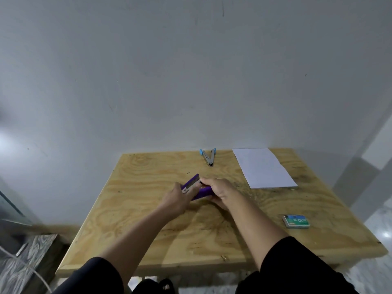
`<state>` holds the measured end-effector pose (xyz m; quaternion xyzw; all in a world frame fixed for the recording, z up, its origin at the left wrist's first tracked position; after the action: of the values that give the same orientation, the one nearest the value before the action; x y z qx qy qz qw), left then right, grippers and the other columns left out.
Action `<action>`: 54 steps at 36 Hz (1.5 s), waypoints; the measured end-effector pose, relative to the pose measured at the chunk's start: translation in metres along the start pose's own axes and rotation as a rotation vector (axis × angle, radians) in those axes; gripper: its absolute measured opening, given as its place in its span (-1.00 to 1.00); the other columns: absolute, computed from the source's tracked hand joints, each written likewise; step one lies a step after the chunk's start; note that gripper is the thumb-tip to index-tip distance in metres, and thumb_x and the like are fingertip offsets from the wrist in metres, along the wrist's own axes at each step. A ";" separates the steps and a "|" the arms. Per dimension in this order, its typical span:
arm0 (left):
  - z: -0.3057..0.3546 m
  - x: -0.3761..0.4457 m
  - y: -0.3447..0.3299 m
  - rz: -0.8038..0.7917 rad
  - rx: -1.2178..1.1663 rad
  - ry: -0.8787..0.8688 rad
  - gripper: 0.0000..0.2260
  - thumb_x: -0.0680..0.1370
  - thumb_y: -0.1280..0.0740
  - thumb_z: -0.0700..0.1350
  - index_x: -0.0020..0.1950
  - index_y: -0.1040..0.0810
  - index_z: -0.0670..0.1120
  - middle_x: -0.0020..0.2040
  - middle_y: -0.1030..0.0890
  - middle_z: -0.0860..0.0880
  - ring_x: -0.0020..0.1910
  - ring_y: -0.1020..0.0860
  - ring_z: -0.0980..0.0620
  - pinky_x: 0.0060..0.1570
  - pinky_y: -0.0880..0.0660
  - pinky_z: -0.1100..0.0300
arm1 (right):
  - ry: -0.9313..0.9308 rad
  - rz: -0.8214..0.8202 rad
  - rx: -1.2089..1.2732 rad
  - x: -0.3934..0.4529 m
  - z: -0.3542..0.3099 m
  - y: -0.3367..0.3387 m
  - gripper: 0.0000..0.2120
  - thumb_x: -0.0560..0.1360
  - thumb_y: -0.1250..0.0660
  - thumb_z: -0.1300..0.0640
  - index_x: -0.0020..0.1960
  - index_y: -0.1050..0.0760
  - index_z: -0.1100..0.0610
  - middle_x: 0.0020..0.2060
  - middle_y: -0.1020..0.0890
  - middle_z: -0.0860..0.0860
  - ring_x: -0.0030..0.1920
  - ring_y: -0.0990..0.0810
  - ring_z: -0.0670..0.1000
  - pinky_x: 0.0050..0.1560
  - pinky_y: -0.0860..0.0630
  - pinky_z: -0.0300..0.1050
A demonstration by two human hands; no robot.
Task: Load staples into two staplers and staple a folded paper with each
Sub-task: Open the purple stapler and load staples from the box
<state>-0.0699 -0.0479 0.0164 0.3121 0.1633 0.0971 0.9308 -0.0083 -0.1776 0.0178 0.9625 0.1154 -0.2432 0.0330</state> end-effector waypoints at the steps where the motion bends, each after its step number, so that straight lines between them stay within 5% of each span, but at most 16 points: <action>1: -0.002 -0.003 -0.002 -0.043 0.026 -0.023 -0.38 0.29 -0.26 0.45 0.11 -0.34 0.03 -0.10 -0.56 0.02 -0.19 -0.55 0.07 -0.28 -0.49 0.20 | -0.011 -0.017 -0.004 0.000 0.000 0.000 -0.80 0.46 -0.37 0.11 0.02 -0.60 0.20 -0.11 -0.63 0.13 -0.17 -0.59 0.06 -0.33 -0.48 -0.19; 4: -0.010 -0.003 -0.006 0.004 0.169 -0.094 -0.41 0.30 -0.45 0.23 0.17 -0.33 -0.01 -0.04 -0.54 0.02 -0.15 -0.52 0.09 -0.28 -0.46 0.23 | -0.020 -0.009 -0.013 0.002 0.002 0.001 -0.73 0.45 -0.38 0.06 0.06 -0.59 0.21 -0.13 -0.63 0.12 -0.16 -0.59 0.08 -0.31 -0.45 -0.18; 7: -0.010 -0.006 -0.005 0.170 0.141 -0.061 -0.56 0.44 -0.38 0.10 0.18 -0.42 -0.13 -0.06 -0.55 -0.07 -0.23 -0.51 0.05 -0.38 -0.42 0.23 | 0.033 0.118 -0.096 0.007 0.001 0.004 -0.76 0.50 -0.24 0.02 -0.13 -0.58 0.16 -0.29 -0.55 0.04 -0.35 -0.45 -0.02 -0.35 -0.37 -0.19; 10: -0.011 -0.011 -0.004 0.303 0.147 -0.014 -0.56 0.50 -0.32 0.11 0.19 -0.44 -0.20 -0.04 -0.57 -0.14 -0.24 -0.50 0.00 -0.47 -0.32 0.26 | 0.187 0.284 -0.317 0.010 0.002 0.013 -0.69 0.55 -0.06 0.14 -0.14 -0.57 0.14 -0.25 -0.54 -0.03 -0.34 -0.43 -0.10 -0.36 -0.35 -0.23; 15: -0.009 -0.018 -0.012 0.398 0.323 -0.010 -0.56 0.53 -0.26 0.12 0.18 -0.39 -0.22 0.09 -0.53 -0.19 0.03 -0.53 -0.14 -0.14 -0.42 0.14 | 0.530 0.368 -0.751 0.003 0.016 0.020 -0.75 0.46 -0.11 0.39 -0.15 -0.56 0.22 -0.09 -0.60 0.08 -0.16 -0.45 -0.04 -0.25 -0.33 -0.30; 19: -0.004 -0.017 -0.022 0.415 0.479 0.037 -0.50 0.54 -0.21 0.16 0.23 -0.35 -0.23 0.17 -0.42 -0.19 0.15 -0.42 -0.13 0.09 -0.39 0.11 | 0.688 0.305 -0.810 -0.002 0.025 0.020 -0.74 0.41 -0.14 0.45 -0.11 -0.58 0.29 -0.06 -0.62 0.16 -0.02 -0.52 0.09 -0.10 -0.36 -0.21; 24: 0.001 -0.014 -0.030 0.405 0.480 0.102 -0.45 0.52 -0.23 0.18 0.28 -0.29 -0.23 0.21 -0.39 -0.21 0.20 -0.39 -0.14 0.13 -0.38 0.10 | 0.738 0.248 -0.833 -0.011 0.030 0.023 -0.72 0.46 -0.18 0.42 0.05 -0.60 0.25 0.04 -0.65 0.14 0.10 -0.55 0.09 0.09 -0.40 -0.21; 34: 0.010 -0.022 -0.034 0.466 0.635 0.079 -0.41 0.50 -0.16 0.25 0.29 -0.32 -0.20 0.20 -0.38 -0.19 0.19 -0.36 -0.16 0.13 -0.36 0.00 | 0.682 0.336 -0.836 -0.045 0.027 0.065 -0.76 0.51 -0.21 0.22 0.13 -0.55 0.16 0.09 -0.59 0.08 0.12 -0.52 0.05 0.05 -0.40 -0.25; 38: 0.036 -0.033 -0.053 0.539 0.613 -0.313 -0.56 0.49 -0.21 0.16 0.17 -0.39 -0.17 0.13 -0.39 -0.16 0.11 -0.35 -0.13 0.09 -0.35 0.00 | 0.592 0.587 -0.936 -0.058 0.028 0.111 -0.80 0.49 -0.21 0.21 0.04 -0.55 0.20 0.06 -0.50 0.13 0.09 -0.47 0.12 0.03 -0.48 -0.10; 42: 0.071 -0.051 -0.105 0.244 0.470 -0.689 -0.57 0.49 -0.28 0.11 0.23 -0.40 -0.14 0.18 -0.43 -0.12 0.17 -0.36 -0.08 0.13 -0.35 0.10 | 0.338 0.846 -0.967 -0.066 0.036 0.152 -0.80 0.52 -0.17 0.19 0.02 -0.55 0.16 0.21 -0.44 0.15 0.20 -0.39 0.16 0.12 -0.46 0.01; 47: 0.101 -0.072 -0.164 -0.086 0.339 -0.632 -0.43 0.41 -0.24 0.10 0.32 -0.38 -0.21 0.26 -0.43 -0.17 0.29 -0.34 -0.15 0.23 -0.22 0.15 | 0.030 0.868 -0.846 -0.073 0.051 0.182 -0.67 0.46 -0.26 -0.03 0.18 -0.48 0.08 0.26 -0.34 0.16 0.24 -0.32 0.19 0.15 -0.40 0.03; 54: 0.111 -0.066 -0.183 -0.034 0.282 -0.557 -0.73 0.52 -0.26 -0.10 0.18 -0.49 -0.15 0.13 -0.52 -0.16 0.11 -0.48 -0.17 0.00 -0.36 0.12 | 0.040 0.718 -0.681 -0.068 0.053 0.185 -0.61 0.44 -0.30 0.02 0.21 -0.47 0.17 0.18 -0.52 0.16 0.18 -0.48 0.18 -0.03 -0.44 -0.08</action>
<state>-0.0762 -0.2714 0.0035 0.4502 -0.0809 -0.0314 0.8887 -0.0470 -0.3773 0.0054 0.8806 -0.1502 -0.1463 0.4250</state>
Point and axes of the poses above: each hand's wrist, its own x-axis towards the middle knuckle, its own y-axis out of the back of the hand, z = x × y, the point moved 3 cm from there along x, towards the middle knuckle
